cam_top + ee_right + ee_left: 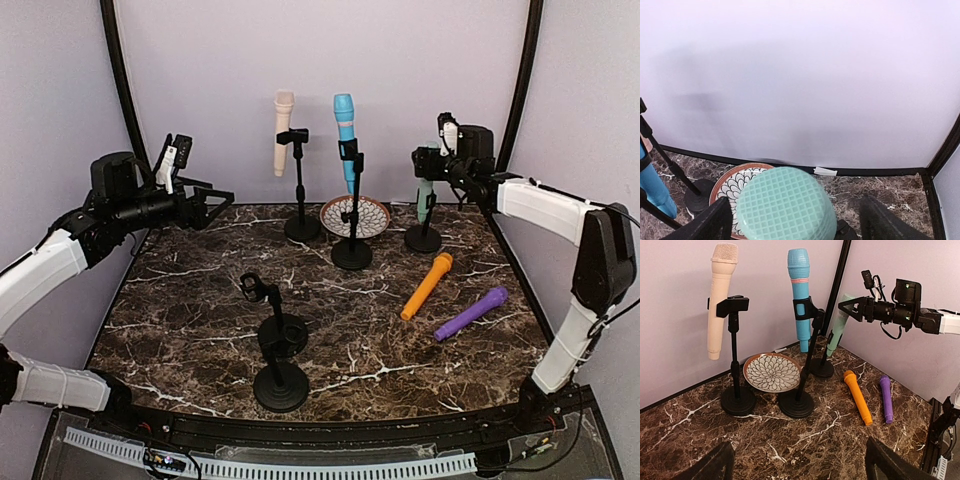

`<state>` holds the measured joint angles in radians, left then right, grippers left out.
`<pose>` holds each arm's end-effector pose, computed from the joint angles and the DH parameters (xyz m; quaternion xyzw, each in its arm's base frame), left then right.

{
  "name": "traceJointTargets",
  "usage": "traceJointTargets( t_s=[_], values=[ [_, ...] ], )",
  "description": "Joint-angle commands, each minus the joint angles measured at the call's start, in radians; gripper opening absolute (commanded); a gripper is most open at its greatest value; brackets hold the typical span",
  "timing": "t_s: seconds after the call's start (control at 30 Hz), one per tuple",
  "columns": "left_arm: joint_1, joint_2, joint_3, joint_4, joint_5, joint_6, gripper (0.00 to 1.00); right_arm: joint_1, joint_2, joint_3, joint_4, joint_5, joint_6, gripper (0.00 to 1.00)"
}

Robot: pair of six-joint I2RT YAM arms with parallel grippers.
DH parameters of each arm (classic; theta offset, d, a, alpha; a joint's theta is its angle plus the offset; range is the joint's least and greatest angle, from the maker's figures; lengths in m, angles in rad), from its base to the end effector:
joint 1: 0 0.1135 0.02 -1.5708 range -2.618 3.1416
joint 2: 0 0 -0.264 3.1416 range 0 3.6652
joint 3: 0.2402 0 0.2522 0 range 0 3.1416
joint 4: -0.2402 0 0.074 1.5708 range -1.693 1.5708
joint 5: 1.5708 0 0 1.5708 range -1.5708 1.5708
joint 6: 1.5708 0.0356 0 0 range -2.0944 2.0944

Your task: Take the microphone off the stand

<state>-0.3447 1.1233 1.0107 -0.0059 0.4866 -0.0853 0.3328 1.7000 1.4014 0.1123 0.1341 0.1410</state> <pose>0.2397 -0.1037 0.3711 0.2525 0.6989 -0.3135 0.5912 0.3921 0.1305 0.3403 -0.0310 0.7686 0.0993 0.6312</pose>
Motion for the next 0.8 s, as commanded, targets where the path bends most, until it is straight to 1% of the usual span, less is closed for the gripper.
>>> traceJointTargets(
  t_s=[0.0,0.1,0.23,0.4,0.53,0.67,0.77],
  values=[
    [0.008,-0.024,-0.013,0.003,-0.006,0.019,0.93,-0.001,0.024,0.045,0.074,0.062,-0.071,0.71],
    [0.009,-0.021,-0.014,0.003,-0.007,0.019,0.93,0.000,0.023,0.052,0.092,0.055,-0.084,0.46],
    [0.012,-0.020,-0.014,0.003,-0.004,0.017,0.93,0.002,-0.015,0.021,0.144,0.063,-0.096,0.30],
    [0.013,-0.023,-0.019,0.003,-0.007,0.019,0.93,0.005,-0.096,0.013,0.173,0.047,-0.128,0.16],
    [0.013,-0.029,-0.023,0.032,-0.005,0.019,0.93,0.023,-0.192,-0.010,0.166,0.004,-0.150,0.09],
    [0.013,-0.035,-0.031,0.043,0.000,0.020,0.93,0.066,-0.300,-0.063,0.127,-0.060,-0.159,0.08],
    [0.013,-0.035,-0.036,0.050,0.020,0.026,0.93,0.128,-0.380,-0.103,0.074,-0.055,-0.163,0.08]
  ],
)
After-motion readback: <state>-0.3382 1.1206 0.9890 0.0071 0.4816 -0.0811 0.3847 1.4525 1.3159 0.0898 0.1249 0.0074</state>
